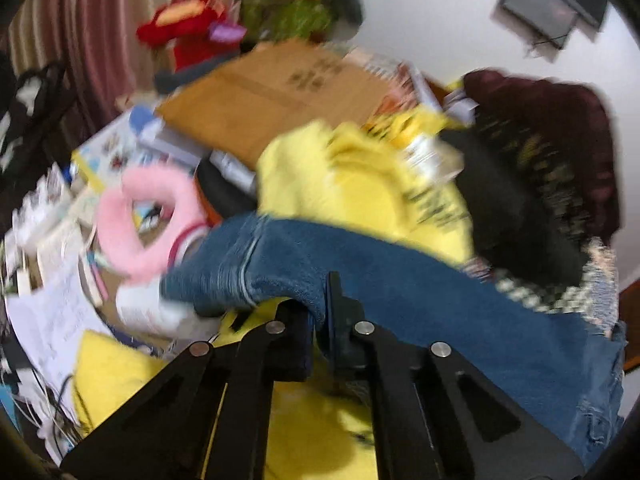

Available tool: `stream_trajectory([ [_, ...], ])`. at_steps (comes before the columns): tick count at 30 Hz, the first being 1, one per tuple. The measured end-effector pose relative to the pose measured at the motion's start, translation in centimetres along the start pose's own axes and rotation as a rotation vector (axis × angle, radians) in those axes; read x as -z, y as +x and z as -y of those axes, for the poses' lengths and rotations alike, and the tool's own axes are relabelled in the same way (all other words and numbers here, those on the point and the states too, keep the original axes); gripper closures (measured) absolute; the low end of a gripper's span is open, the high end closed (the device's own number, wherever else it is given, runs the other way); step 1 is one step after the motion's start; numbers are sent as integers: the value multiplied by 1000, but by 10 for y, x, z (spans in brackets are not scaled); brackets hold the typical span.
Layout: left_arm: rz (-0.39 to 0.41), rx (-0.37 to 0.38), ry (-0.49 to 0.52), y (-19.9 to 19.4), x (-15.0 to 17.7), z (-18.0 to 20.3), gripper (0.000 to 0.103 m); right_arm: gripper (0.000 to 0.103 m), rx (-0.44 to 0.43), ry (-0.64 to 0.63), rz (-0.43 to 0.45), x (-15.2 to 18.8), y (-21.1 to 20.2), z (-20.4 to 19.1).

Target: Fold large clothes

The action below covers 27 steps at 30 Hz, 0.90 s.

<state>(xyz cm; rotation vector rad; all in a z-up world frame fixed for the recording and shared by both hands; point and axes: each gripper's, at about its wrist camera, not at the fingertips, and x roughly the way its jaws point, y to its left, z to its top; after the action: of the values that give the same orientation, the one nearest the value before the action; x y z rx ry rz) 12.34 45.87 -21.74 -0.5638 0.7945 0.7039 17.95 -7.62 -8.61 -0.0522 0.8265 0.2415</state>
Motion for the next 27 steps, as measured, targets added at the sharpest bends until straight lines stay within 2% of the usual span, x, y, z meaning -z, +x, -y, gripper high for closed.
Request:
stream_trajectory([
  [3,68,59,56,-35,-13,28,100,0,2,0,15,-1,-5,4],
  [9,205,224,185,-111,-29,110,100,0,-2,-4,56,-3,-14,16],
  [16,273,419,334,-171,-22,221,100,0,-6,0,91,-5,-19,35],
  [22,234,575,479,-192,14,321,100,0,1,28,92,0,-20,62],
  [27,153,656,609,-189,64,398,100,0,28,50,83,6,-21,84],
])
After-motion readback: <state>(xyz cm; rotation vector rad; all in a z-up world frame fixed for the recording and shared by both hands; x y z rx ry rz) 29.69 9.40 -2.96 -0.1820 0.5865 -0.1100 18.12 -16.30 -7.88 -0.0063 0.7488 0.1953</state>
